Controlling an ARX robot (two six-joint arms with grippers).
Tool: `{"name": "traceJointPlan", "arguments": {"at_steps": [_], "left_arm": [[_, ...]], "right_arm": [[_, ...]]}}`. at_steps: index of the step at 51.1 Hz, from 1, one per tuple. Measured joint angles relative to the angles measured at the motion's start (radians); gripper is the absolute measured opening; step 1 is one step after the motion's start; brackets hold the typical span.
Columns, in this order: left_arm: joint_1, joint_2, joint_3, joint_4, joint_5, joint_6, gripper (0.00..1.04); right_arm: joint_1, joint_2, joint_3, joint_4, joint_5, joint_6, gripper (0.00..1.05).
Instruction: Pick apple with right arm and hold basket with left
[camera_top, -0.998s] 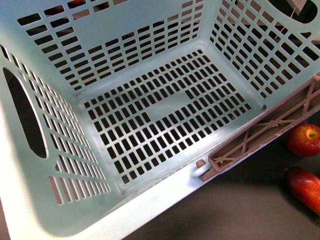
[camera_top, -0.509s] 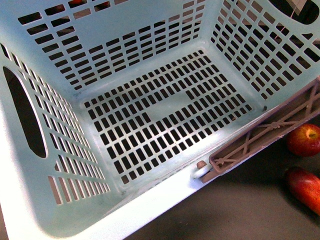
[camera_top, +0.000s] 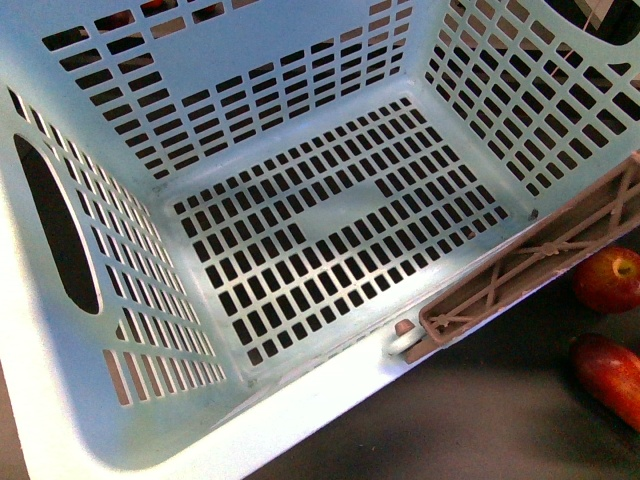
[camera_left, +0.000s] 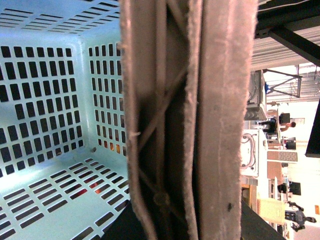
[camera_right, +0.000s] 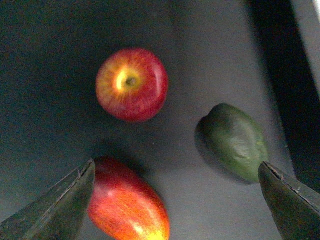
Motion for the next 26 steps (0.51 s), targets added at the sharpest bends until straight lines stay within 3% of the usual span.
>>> {"name": "traceJointPlan", "arguments": {"at_steps": [26], "left_arm": [[0.0, 0.0, 0.0, 0.0, -0.001, 0.0, 0.17]], "right_arm": [[0.174, 0.357, 0.377, -0.124, 0.107, 0.002, 0.96]]}}
